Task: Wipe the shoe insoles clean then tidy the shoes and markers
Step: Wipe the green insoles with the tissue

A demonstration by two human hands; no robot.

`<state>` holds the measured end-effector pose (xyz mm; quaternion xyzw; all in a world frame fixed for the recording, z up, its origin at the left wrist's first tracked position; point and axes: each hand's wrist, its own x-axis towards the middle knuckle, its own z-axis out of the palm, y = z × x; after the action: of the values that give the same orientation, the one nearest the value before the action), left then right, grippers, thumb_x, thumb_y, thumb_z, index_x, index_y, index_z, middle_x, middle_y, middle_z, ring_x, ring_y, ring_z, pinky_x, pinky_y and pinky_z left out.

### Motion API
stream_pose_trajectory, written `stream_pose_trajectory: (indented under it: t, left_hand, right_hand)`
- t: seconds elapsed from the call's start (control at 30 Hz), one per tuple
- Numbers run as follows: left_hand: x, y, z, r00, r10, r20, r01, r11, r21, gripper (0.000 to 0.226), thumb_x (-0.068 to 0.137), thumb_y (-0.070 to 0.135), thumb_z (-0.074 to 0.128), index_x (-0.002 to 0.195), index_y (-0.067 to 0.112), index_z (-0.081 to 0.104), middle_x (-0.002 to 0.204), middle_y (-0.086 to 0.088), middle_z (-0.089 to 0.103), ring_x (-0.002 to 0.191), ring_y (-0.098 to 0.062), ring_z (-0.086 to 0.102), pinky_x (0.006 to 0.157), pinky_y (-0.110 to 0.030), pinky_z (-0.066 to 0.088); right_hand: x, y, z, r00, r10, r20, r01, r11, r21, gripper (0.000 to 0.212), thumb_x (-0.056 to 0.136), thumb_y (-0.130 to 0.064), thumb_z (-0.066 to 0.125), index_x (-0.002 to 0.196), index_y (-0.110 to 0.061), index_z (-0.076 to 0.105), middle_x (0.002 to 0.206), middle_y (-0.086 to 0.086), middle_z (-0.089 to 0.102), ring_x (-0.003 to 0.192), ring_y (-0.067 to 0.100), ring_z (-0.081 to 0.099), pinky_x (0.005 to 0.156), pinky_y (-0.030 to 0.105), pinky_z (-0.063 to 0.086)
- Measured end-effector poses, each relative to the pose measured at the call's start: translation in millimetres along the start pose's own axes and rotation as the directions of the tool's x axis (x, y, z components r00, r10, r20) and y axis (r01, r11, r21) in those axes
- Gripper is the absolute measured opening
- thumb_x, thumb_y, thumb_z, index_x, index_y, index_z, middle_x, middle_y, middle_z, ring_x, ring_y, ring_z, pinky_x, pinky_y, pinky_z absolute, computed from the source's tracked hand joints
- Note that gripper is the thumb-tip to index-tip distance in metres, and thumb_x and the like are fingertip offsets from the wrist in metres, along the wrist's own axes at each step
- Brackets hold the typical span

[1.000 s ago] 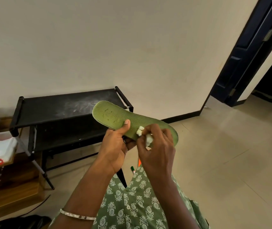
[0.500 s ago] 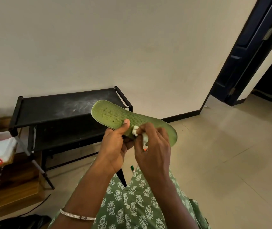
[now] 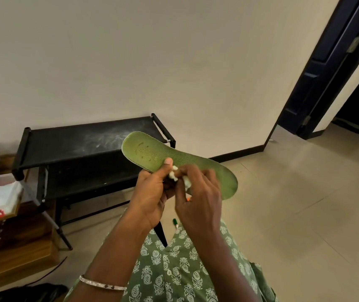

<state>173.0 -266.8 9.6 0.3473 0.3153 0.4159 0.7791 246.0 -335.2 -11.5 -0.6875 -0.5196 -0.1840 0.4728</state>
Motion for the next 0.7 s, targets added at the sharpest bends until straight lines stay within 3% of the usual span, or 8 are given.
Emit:
stream_pose_trajectory:
  t: [0.13, 0.27, 0.37, 0.47, 0.6, 0.7]
  left_hand:
    - [2.1, 2.4, -0.8, 1.0, -0.001, -0.025, 0.0, 1.0, -0.024, 0.039, 0.097, 0.016, 0.062, 0.131, 0.001, 0.053, 0.108, -0.011, 0.075, 0.097, -0.023, 0.074, 0.077, -0.04, 0.063]
    - [4.2, 3.7, -0.7, 0.999, -0.009, -0.032, 0.008, 0.999, -0.032, 0.04, 0.096, 0.016, 0.062, 0.132, 0.003, 0.052, 0.109, -0.009, 0.075, 0.102, -0.024, 0.072, 0.076, -0.039, 0.063]
    - [5.8, 6.3, -4.0, 0.998, -0.007, -0.058, 0.005, 0.999, -0.048, 0.042, 0.096, 0.017, 0.063, 0.133, 0.003, 0.051, 0.11, -0.01, 0.074, 0.103, -0.024, 0.071, 0.072, -0.036, 0.063]
    - [6.5, 8.6, -8.5, 0.999, 0.008, -0.053, -0.011, 0.999, -0.052, 0.042, 0.095, 0.021, 0.064, 0.133, 0.006, 0.053, 0.107, -0.006, 0.076, 0.1, -0.022, 0.072, 0.071, -0.034, 0.063]
    - [3.4, 4.7, -2.6, 1.0, 0.008, -0.017, -0.009, 0.999, -0.048, 0.042, 0.094, 0.028, 0.064, 0.13, 0.008, 0.057, 0.097, -0.002, 0.077, 0.098, -0.021, 0.072, 0.075, -0.036, 0.062]
    - [1.7, 1.3, 2.1, 1.0, 0.022, -0.01, -0.022, 0.999, -0.038, 0.042, 0.096, 0.03, 0.061, 0.131, 0.007, 0.057, 0.105, -0.007, 0.076, 0.097, -0.021, 0.073, 0.074, -0.035, 0.062]
  right_hand:
    - [7.5, 24.5, -9.0, 0.989, 0.104, -0.109, -0.11, 0.993, -0.05, 0.022, 0.081, -0.001, 0.073, 0.094, -0.016, 0.063, 0.086, -0.006, 0.067, 0.081, 0.013, 0.051, 0.064, 0.026, 0.043]
    - [8.5, 34.9, -8.8, 0.979, 0.156, -0.133, -0.164, 0.985, -0.049, 0.022, 0.084, -0.003, 0.072, 0.102, -0.015, 0.067, 0.091, -0.004, 0.067, 0.085, 0.017, 0.056, 0.065, 0.01, 0.031]
    - [10.7, 36.3, -10.8, 0.969, 0.135, -0.208, -0.141, 0.99, -0.014, 0.024, 0.085, -0.001, 0.072, 0.106, -0.011, 0.072, 0.095, 0.0, 0.07, 0.085, 0.018, 0.06, 0.068, 0.017, 0.042]
    - [14.8, 44.8, -16.7, 0.938, 0.164, -0.305, -0.171, 0.985, 0.005, 0.022, 0.086, 0.0, 0.07, 0.106, -0.009, 0.074, 0.098, 0.002, 0.071, 0.086, 0.019, 0.062, 0.075, 0.013, 0.043]
    - [9.4, 36.0, -8.2, 0.957, 0.183, -0.225, -0.183, 0.983, 0.022, 0.027, 0.087, 0.0, 0.068, 0.113, -0.007, 0.072, 0.108, 0.007, 0.07, 0.095, 0.02, 0.065, 0.081, 0.026, 0.055]
    - [0.9, 17.0, 4.0, 0.983, 0.128, -0.134, -0.126, 0.992, 0.024, 0.036, 0.084, 0.004, 0.067, 0.119, -0.007, 0.07, 0.114, 0.008, 0.07, 0.105, 0.02, 0.063, 0.089, 0.03, 0.055]
